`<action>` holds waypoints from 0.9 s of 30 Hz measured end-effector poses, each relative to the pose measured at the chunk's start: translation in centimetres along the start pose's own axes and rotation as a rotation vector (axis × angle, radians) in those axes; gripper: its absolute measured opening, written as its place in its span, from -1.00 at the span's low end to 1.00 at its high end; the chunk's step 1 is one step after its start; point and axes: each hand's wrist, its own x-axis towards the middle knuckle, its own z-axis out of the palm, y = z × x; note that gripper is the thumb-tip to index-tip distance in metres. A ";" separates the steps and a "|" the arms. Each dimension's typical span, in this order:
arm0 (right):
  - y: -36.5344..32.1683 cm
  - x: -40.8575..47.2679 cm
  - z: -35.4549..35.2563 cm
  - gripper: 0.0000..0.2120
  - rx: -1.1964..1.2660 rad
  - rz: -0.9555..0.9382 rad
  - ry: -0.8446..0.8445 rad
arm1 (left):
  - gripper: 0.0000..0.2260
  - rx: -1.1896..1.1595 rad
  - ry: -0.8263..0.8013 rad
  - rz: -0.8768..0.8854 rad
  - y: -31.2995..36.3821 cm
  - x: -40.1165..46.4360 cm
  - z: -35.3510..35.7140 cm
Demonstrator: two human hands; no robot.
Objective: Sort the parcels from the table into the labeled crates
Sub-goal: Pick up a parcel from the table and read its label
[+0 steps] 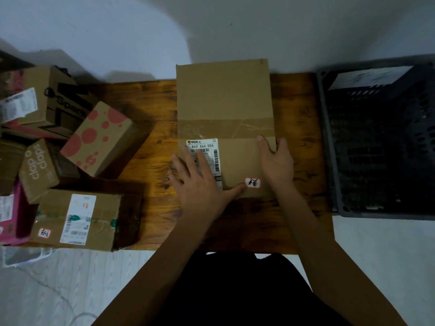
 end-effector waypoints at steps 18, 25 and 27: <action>-0.4 -0.8 0.4 -0.55 -0.057 -0.017 -0.038 | -0.42 -0.946 -0.166 -0.143 -5.5 5.3 -0.8; -1.6 -3.3 -0.6 -0.41 -0.020 0.087 -0.046 | -0.83 -1.155 -0.186 -0.032 -6.0 4.5 -2.6; -1.1 -5.2 -1.6 -0.50 0.020 0.125 -0.017 | -0.83 -1.141 -0.233 -0.016 -6.1 3.8 -2.7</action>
